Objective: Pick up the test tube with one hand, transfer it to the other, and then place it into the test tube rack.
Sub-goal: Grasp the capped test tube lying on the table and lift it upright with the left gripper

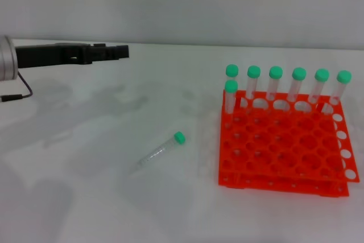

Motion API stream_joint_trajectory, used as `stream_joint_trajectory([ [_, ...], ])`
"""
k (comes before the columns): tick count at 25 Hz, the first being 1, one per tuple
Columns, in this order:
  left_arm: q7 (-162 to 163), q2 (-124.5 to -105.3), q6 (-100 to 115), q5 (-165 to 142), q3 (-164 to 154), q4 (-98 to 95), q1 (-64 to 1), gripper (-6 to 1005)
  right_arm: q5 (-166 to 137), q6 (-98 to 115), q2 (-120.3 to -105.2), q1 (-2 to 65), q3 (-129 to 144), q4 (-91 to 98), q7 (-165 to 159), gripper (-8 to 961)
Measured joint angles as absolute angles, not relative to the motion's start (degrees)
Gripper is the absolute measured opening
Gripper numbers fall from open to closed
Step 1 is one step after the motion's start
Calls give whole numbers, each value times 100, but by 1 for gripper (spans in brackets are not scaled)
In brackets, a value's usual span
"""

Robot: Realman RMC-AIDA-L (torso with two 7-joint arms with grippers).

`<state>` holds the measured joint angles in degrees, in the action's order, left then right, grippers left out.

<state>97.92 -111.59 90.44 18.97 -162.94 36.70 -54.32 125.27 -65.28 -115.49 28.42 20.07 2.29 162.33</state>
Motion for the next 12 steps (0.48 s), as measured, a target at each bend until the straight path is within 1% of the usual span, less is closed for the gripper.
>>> stream_joint_trajectory([
  [4, 10043, -11182, 9432, 621, -16296, 4192, -6026, 892, 12533, -6580, -11549, 2806, 2004, 229, 16233, 869],
  [6, 10214, -11225, 9534, -227, -16298, 4341, -6368, 892, 12533, -6599, -11547, 2797, 2004, 233, 16233, 869],
  [9, 10409, -11316, 9510, -1063, -16300, 4407, -6729, 892, 12544, -6629, -11543, 2786, 2003, 245, 16233, 869],
  [12, 10560, -11479, 9413, -1839, -16307, 4423, -7106, 892, 12552, -6627, -11541, 2793, 2004, 247, 16233, 869],
])
